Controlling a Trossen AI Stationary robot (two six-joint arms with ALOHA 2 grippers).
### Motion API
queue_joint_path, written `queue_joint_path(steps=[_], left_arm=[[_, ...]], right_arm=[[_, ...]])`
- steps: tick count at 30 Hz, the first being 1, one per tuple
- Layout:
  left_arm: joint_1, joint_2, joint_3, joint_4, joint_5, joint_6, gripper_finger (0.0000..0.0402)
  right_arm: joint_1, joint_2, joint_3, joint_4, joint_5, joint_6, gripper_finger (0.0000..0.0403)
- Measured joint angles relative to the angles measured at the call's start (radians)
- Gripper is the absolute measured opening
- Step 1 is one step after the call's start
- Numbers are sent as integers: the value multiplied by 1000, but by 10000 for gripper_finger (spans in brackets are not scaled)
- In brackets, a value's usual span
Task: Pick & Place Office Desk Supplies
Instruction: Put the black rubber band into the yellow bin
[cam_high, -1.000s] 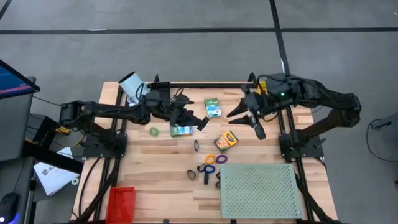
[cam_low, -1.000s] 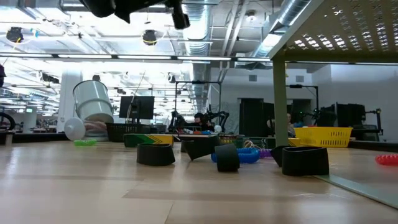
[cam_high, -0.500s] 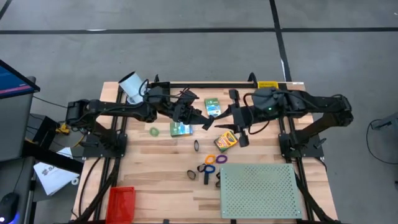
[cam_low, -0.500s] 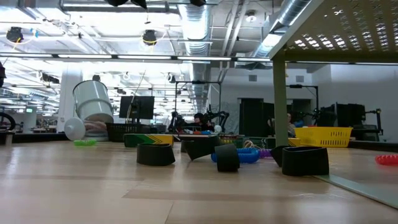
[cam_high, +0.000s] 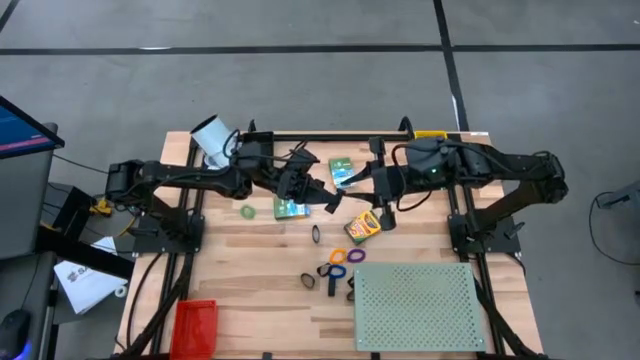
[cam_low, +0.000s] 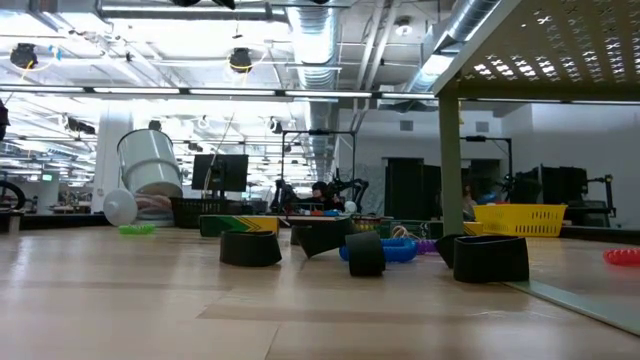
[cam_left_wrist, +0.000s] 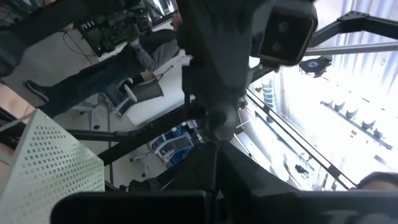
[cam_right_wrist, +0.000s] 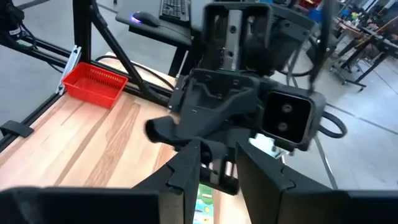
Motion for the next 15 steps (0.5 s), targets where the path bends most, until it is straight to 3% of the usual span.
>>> queue_joint_path(steps=[15], left_arm=[[-7,-1,0,16,5,0,1]], right_arm=[[0,10,0,7,-2,35,99]])
